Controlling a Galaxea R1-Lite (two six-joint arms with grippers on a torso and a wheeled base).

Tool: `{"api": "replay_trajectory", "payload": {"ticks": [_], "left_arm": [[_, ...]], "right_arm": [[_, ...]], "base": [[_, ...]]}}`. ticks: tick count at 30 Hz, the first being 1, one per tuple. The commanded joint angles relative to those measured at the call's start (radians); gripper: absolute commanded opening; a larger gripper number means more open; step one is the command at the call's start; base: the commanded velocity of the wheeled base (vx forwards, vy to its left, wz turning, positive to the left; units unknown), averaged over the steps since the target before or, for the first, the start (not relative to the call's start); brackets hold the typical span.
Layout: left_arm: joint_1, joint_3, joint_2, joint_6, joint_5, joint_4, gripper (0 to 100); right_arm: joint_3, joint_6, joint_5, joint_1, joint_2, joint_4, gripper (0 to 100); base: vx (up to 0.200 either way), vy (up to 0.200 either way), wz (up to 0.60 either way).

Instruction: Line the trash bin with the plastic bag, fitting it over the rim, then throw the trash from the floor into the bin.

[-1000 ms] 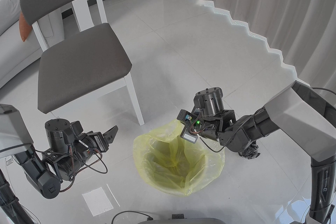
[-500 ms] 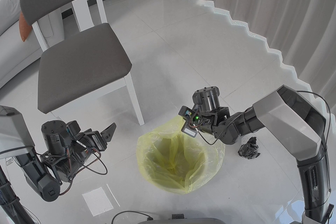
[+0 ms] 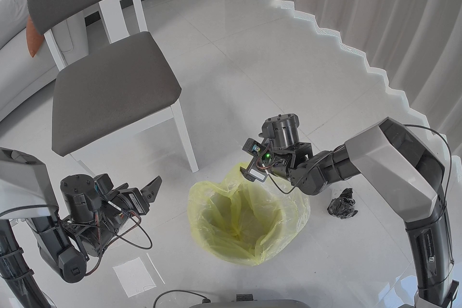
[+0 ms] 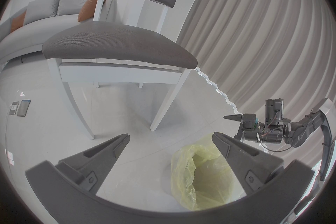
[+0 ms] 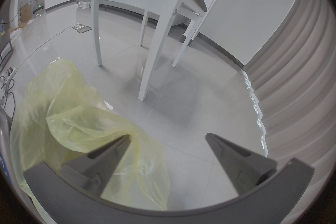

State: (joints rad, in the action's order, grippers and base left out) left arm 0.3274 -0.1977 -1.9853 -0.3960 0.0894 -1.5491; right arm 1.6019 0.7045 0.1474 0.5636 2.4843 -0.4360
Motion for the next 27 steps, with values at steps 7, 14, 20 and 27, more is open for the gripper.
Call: {"api": "replay_trajectory", "payload": {"ticks": [7,14,20,27], "left_arm": [[-0.001,-0.031,-0.010,0.002,-0.003,-0.003,100],[0.008,-0.046,-0.013,0.005,-0.003,-0.002,100],[0.016,-0.071,-0.021,0.008,-0.010,0.003,100],[0.018,-0.074,-0.018,0.009,-0.017,0.003,100]], "right_arm": [[-0.004,0.000,0.003,-0.077,-0.039,0.005,100],[0.067,-0.011,0.001,-0.139,0.021,0.008,100],[0.001,-0.097,-0.020,-0.137,0.019,0.011,100],[-0.106,-0.289,-0.152,-0.091,-0.073,0.091,100]], "base": [[0.000,0.000,0.00],[0.000,0.000,0.00],[0.000,0.000,0.00],[0.000,0.000,0.00]]}}
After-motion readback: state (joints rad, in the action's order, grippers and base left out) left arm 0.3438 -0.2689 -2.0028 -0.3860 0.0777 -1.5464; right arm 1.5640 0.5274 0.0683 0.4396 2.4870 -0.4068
